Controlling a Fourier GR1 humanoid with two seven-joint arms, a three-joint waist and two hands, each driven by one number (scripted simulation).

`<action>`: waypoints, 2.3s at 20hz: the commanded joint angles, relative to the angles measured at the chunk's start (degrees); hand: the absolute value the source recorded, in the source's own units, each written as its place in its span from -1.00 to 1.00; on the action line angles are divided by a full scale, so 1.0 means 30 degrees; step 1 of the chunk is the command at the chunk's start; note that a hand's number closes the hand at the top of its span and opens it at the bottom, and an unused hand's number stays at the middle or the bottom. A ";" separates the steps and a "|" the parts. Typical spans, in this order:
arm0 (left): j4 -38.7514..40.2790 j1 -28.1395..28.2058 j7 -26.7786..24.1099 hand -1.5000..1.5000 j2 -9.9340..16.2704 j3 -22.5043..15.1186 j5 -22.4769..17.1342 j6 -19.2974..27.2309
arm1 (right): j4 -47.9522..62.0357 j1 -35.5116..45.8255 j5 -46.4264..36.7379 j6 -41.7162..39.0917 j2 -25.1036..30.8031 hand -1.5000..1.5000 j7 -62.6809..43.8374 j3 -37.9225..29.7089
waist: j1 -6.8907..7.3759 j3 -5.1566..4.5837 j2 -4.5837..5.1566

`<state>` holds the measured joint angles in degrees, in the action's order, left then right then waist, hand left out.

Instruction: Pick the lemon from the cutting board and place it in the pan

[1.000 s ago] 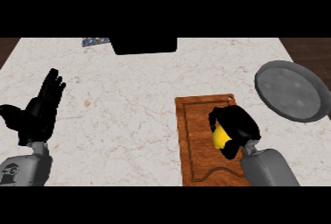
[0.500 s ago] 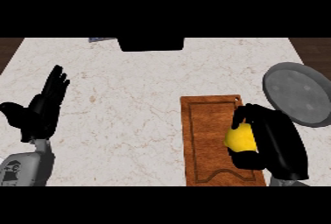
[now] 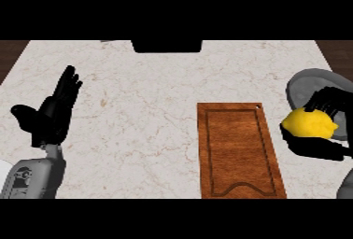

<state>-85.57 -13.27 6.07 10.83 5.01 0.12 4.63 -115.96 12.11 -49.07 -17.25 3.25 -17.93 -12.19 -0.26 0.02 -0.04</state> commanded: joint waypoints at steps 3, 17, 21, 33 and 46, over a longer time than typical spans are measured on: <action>0.0078 0.0646 -0.0950 0.00 0.0115 0.0313 -0.0256 -0.0437 | 0.5238 0.2141 0.3009 0.0592 0.4197 1.00 0.2973 -0.5630 | 0.0183 0.0006 0.0079; -0.0019 -0.0336 -0.0426 0.00 -0.0942 -0.0816 0.0372 0.0035 | 2.3969 0.6871 -0.0604 1.0045 0.9315 1.00 1.1362 -0.7239 | 0.1113 0.0082 0.0394; 0.0661 -0.1127 -0.0372 0.00 -0.0151 0.0081 -0.0399 -0.0689 | 2.7542 0.7723 -0.0185 1.1605 1.0075 1.00 1.3006 -0.8169 | 0.1254 0.0110 0.0557; 0.0124 -0.0440 -0.0519 0.00 -0.0503 -0.0465 -0.0171 -0.0752 | 3.3577 0.9299 0.1696 0.5661 1.1210 -1.00 1.4990 -0.9168 | 0.1483 0.0142 0.0556; 0.0035 0.0252 -0.0455 0.00 -0.0065 0.0180 -0.0260 -0.0739 | 3.4550 0.8262 0.6557 0.2519 1.2904 -1.00 1.9591 -1.3262 | 0.0505 0.0056 0.0156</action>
<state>-84.16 -14.68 4.68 10.08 5.15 -0.36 2.96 -13.54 38.29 -33.13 -4.35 40.26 38.53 -49.44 1.96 0.33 0.94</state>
